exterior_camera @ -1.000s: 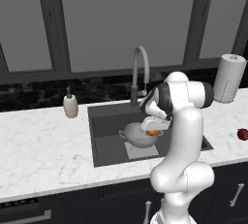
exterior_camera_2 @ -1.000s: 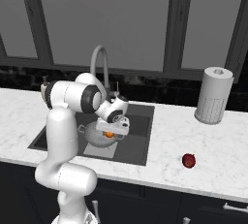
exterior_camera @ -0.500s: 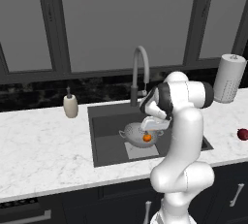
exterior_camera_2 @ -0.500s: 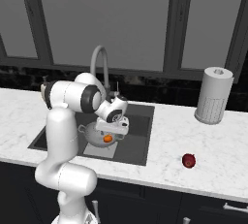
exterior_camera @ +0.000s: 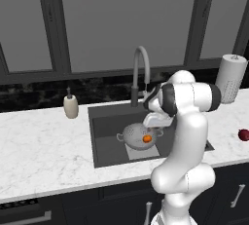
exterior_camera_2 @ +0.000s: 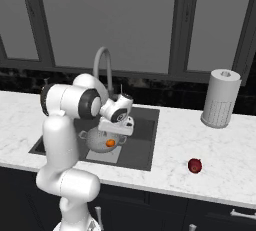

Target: Put the colander in the sink, put the tangerine, pear in the colander, and turn on the sink faucet and pour water over the colander.

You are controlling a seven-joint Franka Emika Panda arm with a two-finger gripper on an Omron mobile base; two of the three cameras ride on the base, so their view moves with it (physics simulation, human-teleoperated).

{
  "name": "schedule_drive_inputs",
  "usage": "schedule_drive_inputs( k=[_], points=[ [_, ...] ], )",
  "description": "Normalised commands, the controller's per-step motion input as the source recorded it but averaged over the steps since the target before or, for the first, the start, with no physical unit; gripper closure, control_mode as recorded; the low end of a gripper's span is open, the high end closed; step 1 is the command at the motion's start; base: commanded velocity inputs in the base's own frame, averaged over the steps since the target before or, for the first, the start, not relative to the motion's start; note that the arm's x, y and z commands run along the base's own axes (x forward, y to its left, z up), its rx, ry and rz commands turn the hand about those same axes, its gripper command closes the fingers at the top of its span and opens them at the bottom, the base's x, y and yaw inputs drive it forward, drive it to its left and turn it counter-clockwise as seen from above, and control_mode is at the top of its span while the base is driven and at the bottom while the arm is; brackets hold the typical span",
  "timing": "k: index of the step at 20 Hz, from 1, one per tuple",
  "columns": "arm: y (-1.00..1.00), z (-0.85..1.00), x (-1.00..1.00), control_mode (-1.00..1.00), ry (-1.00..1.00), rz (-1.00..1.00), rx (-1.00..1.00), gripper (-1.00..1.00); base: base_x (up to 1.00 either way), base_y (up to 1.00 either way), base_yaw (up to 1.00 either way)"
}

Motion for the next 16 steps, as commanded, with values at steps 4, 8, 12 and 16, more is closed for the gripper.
schedule_drive_inputs(
  k=[4,8,12,16],
  points=[
    [-0.1,0.76,-0.51,-1.0,-0.01,-0.01,0.0,-1.0,0.0,0.0,0.0],
    [-0.35,0.72,-0.68,-1.0,0.0,-0.02,0.0,-1.0,0.0,0.0,0.0],
    [-0.49,0.61,-0.72,-1.0,0.0,-0.08,0.0,-1.0,0.0,0.0,0.0],
    [-0.54,0.56,-0.67,-1.0,0.08,-0.12,0.0,-1.0,0.0,0.0,0.0]
  ],
)
